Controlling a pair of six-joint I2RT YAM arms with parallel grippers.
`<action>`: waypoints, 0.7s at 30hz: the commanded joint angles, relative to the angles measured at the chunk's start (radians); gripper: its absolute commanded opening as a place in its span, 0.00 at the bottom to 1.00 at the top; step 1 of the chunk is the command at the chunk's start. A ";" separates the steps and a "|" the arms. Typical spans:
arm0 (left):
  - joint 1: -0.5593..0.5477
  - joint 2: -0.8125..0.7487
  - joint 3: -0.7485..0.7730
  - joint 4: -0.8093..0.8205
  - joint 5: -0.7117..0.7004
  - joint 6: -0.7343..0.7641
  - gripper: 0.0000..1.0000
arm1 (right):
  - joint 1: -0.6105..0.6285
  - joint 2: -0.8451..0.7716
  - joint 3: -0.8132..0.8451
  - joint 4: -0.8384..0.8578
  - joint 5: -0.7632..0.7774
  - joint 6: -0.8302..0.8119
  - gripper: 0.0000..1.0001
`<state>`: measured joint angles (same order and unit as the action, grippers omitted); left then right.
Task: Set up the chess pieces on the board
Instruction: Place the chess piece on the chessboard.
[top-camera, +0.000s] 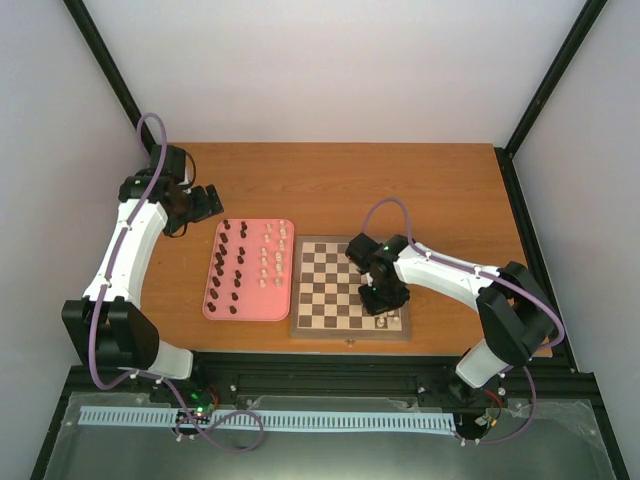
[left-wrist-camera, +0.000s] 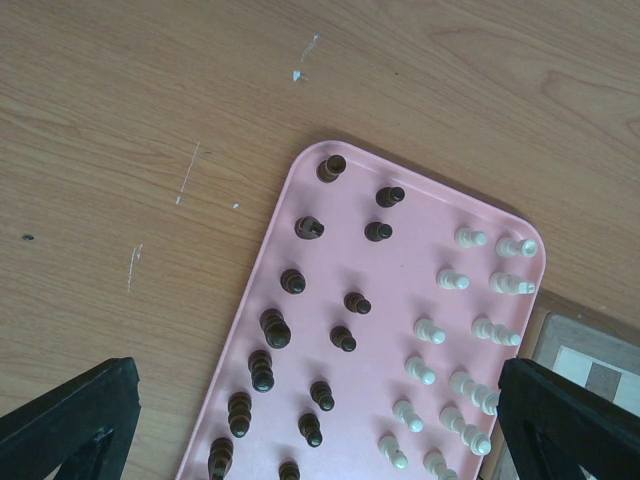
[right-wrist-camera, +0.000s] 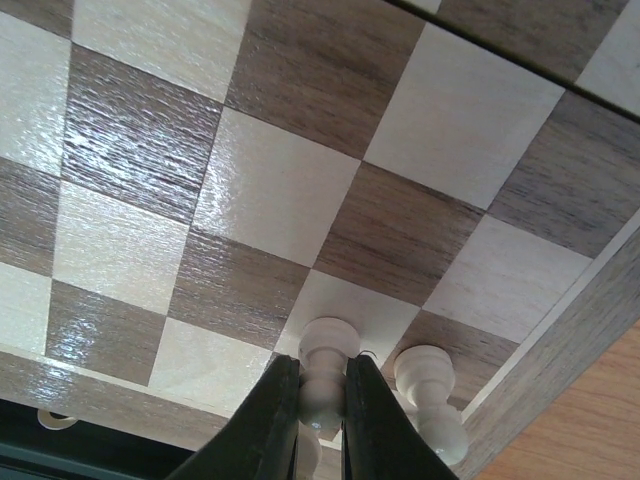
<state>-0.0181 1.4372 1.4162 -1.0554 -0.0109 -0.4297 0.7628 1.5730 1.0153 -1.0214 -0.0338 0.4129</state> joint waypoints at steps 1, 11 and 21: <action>-0.003 -0.010 0.008 0.002 -0.002 0.008 1.00 | -0.008 -0.023 -0.018 0.019 0.016 0.018 0.08; -0.003 -0.010 0.003 0.003 -0.003 0.009 1.00 | -0.010 -0.018 -0.016 0.017 0.017 0.017 0.19; -0.003 -0.010 0.006 0.006 0.000 0.009 1.00 | -0.010 -0.029 0.027 0.003 0.036 0.015 0.27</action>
<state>-0.0181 1.4372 1.4143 -1.0554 -0.0109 -0.4297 0.7605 1.5646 1.0080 -1.0138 -0.0322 0.4240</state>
